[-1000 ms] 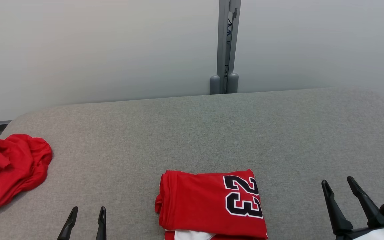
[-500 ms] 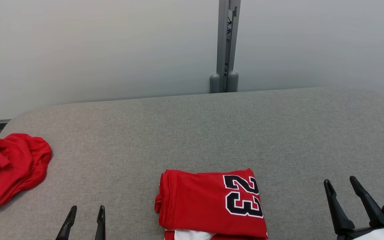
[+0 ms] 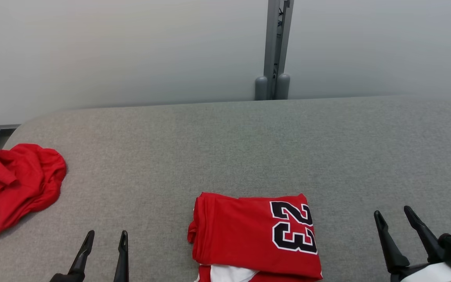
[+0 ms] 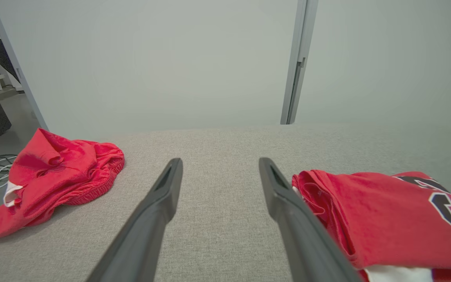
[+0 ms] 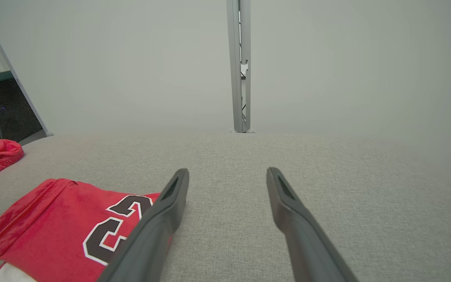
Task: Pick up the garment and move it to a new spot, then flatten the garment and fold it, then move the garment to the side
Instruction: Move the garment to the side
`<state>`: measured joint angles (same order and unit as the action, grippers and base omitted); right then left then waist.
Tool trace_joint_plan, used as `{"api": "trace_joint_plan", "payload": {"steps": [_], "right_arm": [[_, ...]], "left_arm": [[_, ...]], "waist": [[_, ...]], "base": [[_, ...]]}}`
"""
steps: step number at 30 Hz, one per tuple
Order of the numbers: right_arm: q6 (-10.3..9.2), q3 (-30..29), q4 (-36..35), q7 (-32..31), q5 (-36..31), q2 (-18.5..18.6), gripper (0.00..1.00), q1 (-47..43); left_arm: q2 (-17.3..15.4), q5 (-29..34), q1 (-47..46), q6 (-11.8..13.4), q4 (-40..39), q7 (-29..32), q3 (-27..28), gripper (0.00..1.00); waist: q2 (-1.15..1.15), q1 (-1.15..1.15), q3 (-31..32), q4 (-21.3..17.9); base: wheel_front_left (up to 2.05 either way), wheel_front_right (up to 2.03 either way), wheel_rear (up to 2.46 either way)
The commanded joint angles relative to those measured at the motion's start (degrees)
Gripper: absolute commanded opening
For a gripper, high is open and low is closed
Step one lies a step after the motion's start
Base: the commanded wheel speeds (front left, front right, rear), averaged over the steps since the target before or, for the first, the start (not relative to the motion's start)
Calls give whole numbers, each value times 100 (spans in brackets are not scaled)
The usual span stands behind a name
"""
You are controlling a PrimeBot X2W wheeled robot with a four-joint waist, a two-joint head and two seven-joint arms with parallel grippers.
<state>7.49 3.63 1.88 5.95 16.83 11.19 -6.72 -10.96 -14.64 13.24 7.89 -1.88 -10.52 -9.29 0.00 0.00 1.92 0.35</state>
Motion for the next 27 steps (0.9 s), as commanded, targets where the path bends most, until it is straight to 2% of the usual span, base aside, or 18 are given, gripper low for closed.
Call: {"api": "trace_joint_plan", "payload": {"steps": [1, 9, 16, 21, 22, 23, 25, 27], "right_arm": [[0, 70, 153, -14, 25, 24, 100, 97], [0, 788, 1175, 167, 147, 59, 100, 609], [0, 1433, 2423, 345, 552, -144, 100, 1219], [0, 1862, 3194, 180, 935, -164, 100, 1528], [0, 1947, 3280, 152, 1049, -182, 88, 1549], [0, 2051, 3372, 102, 1119, -167, 46, 1582], [1, 2241, 3490, 21, 1291, -115, 0, 1636], [0, 2400, 3524, 40, 1409, -31, 0, 1713]], "left_arm": [[3, 26, -114, 33, -17, -33, -9, 100], [45, 37, -438, -40, 41, -123, -106, 100], [106, 7, -735, -95, 216, -225, -173, 100], [107, 23, -885, -125, 322, -280, -210, 100], [106, 20, -910, -134, 338, -290, -211, 100], [105, 9, -932, -143, 351, -304, -208, 100], [105, -13, -946, -153, 378, -327, -196, 100], [95, -17, -945, -165, 406, -343, -191, 100]], "waist": [[0, 0, -101, 97], [0, 0, -521, 395], [0, 0, -746, 565], [0, 0, -827, 620], [0, 0, -836, 623], [0, 0, -842, 621], [0, 0, -845, 603], [0, 0, -840, 568]], "base": [[0, 0, 0], [0, 0, 0], [0, 0, 0], [0, 0, 0], [0, 0, 0], [0, 0, 0], [0, 0, 0], [0, 0, 0]]}}
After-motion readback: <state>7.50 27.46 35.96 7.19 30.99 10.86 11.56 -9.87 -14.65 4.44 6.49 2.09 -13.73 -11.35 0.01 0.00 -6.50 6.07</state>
